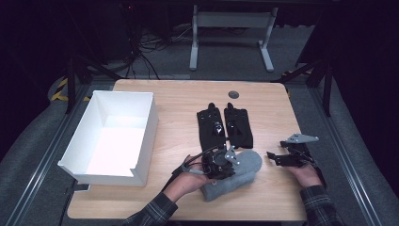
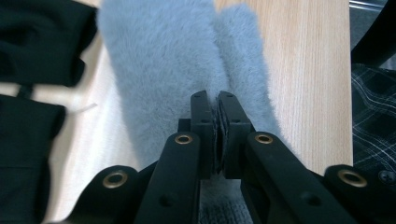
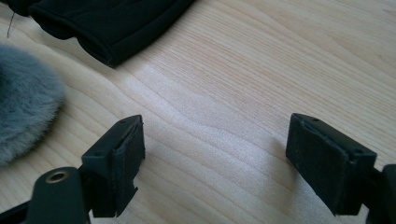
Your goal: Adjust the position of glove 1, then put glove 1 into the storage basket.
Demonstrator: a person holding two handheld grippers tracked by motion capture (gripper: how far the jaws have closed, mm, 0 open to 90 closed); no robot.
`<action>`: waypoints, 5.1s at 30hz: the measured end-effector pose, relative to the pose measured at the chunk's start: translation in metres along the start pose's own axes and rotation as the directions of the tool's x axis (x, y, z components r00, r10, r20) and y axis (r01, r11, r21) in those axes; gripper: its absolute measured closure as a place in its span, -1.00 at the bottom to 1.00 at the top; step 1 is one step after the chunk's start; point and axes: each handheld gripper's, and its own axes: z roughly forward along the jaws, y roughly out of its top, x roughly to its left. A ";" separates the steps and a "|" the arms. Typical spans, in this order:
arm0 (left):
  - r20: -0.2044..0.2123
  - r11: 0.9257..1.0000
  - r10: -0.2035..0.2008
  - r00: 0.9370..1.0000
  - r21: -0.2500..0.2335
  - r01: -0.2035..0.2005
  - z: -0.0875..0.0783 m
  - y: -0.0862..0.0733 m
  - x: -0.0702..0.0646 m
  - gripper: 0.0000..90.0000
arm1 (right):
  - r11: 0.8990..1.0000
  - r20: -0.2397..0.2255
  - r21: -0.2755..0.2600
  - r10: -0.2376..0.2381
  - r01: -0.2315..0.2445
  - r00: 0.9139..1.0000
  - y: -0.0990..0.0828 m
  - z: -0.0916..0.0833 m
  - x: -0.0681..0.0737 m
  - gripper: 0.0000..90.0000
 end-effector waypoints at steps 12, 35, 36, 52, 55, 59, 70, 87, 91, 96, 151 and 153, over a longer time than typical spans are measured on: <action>-0.030 0.991 -0.087 0.996 -0.100 0.084 -0.021 0.002 0.014 0.11 | 1.000 0.000 0.000 0.001 -0.001 1.000 0.000 0.000 0.000 -0.56; 0.061 0.978 -0.210 0.976 -0.004 0.210 0.036 -0.005 0.047 -0.66 | 1.000 0.005 0.000 -0.001 0.001 1.000 0.001 0.001 0.000 -0.56; 0.062 0.976 -0.215 0.975 0.000 0.216 0.038 -0.007 0.047 -0.66 | 1.000 0.005 0.000 -0.001 0.001 1.000 0.001 0.001 0.000 -0.56; 0.244 0.975 -0.223 0.944 0.050 0.218 0.047 -0.010 0.054 0.10 | 1.000 0.001 0.001 -0.002 0.002 1.000 0.000 0.000 0.001 -0.56; 0.262 0.974 -0.225 0.939 0.058 0.217 0.047 -0.009 0.055 0.24 | 1.000 0.001 0.001 -0.002 0.002 1.000 0.000 0.000 0.001 -0.56; 0.272 0.972 -0.235 0.933 0.068 0.225 0.046 -0.008 0.054 0.45 | 1.000 0.001 0.001 -0.002 0.002 1.000 0.000 0.000 0.001 -0.56; 0.281 0.969 -0.246 0.927 0.037 0.246 0.036 -0.006 0.051 0.68 | 1.000 0.001 0.001 -0.002 0.002 1.000 0.000 0.000 0.001 -0.56; 0.235 0.965 -0.232 0.944 -0.068 0.254 -0.013 0.002 0.050 0.68 | 1.000 0.001 0.001 -0.002 0.002 1.000 0.000 0.000 0.001 -0.56; 0.205 0.959 -0.238 0.949 -0.103 0.262 -0.029 0.002 0.052 0.67 | 1.000 0.001 0.001 -0.002 0.002 1.000 0.000 0.000 0.001 -0.56; 0.172 0.950 -0.257 0.951 -0.138 0.281 -0.046 0.001 0.054 0.67 | 1.000 0.001 0.001 -0.002 0.002 1.000 0.000 0.000 0.001 -0.56; -0.210 0.828 -0.530 0.822 -0.337 0.448 -0.297 -0.102 0.085 0.68 | 1.000 0.002 0.000 0.001 -0.001 1.000 0.000 0.000 0.001 -0.56; -0.219 0.817 -0.550 0.806 -0.341 0.465 -0.300 -0.113 0.086 0.68 | 1.000 0.003 0.000 0.001 -0.001 1.000 0.000 0.000 0.001 -0.55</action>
